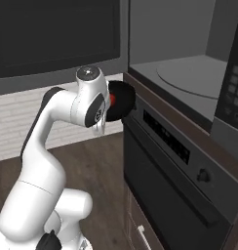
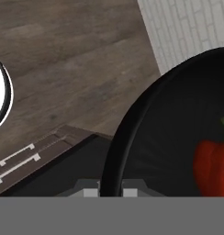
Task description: Pick the bell pepper from the sink and place it in the bowl. Then pick the bowl and place it in the microwave. Then close the microwave door and press the start button.
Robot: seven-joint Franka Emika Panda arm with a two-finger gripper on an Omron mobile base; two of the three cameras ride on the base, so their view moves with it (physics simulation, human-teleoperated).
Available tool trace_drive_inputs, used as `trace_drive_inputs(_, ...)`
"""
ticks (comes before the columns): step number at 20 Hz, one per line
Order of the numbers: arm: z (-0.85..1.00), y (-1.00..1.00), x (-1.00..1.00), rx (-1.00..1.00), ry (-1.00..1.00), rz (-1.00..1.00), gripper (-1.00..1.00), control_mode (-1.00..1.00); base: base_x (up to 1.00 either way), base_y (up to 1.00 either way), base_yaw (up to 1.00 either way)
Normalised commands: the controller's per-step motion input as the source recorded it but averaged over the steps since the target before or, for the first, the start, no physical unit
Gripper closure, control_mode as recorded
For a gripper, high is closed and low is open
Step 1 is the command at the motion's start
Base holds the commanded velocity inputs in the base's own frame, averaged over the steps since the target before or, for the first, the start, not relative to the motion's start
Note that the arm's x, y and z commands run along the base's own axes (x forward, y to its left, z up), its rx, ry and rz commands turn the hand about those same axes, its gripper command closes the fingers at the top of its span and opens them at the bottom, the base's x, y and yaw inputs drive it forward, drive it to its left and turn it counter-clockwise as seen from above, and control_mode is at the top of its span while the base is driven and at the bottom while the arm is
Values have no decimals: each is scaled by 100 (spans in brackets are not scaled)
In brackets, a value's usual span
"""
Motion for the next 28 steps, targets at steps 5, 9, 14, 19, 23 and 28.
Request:
trace_drive_inputs(5, 0, 0, 0, 0, 0, 0, 100, 100, 3, 0, -17)
trace_drive_inputs(9, 0, 0, 0, 0, 0, 0, 100, 100, 0, 1, -32)
trace_drive_inputs(14, 0, 0, 0, 0, 0, 0, 100, 100, 0, 12, -36)
trace_drive_inputs(19, 0, 0, 0, 0, 0, 0, 100, 100, 0, 16, -34)
trace_drive_inputs(23, 0, 0, 0, 0, 0, 0, 100, 100, 0, 31, -26)
trace_drive_inputs(28, 0, 0, 0, 0, 0, 0, 100, 100, -21, 47, -13)
